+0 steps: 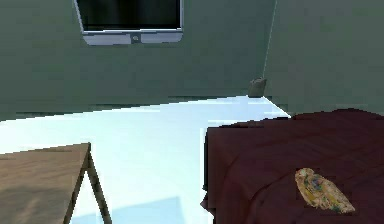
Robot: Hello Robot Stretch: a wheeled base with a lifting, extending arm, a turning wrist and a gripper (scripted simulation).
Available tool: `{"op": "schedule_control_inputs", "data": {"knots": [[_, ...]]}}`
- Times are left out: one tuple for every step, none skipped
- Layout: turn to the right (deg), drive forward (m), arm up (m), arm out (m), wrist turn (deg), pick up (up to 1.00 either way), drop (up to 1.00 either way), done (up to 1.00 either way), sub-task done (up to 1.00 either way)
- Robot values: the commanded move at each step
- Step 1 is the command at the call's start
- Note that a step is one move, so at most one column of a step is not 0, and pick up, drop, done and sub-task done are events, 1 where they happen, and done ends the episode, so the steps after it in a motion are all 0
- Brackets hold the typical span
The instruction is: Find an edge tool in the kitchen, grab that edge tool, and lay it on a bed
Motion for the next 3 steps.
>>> {"op": "schedule_control_inputs", "data": {"knots": [[0.0,0.0,-0.32,0.0,0.0,0.0,0.0,0.0,0.0],[0.0,0.0,0.0,0.0,0.0,0.0,1.0,0.0,0.0],[0.0,0.0,0.1,0.0,0.0,0.0,0.0,0.0,0.0]]}}
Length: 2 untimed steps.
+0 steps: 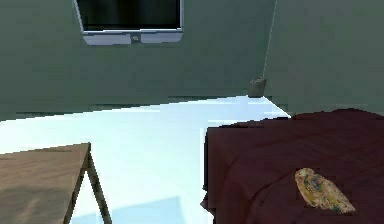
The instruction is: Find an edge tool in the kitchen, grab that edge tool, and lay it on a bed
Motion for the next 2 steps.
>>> {"op": "schedule_control_inputs", "data": {"knots": [[0.0,0.0,0.0,-0.08,0.0,0.0,0.0,0.0,0.0],[0.0,0.0,0.0,0.0,0.0,0.0,0.0,1.0,0.0]]}}
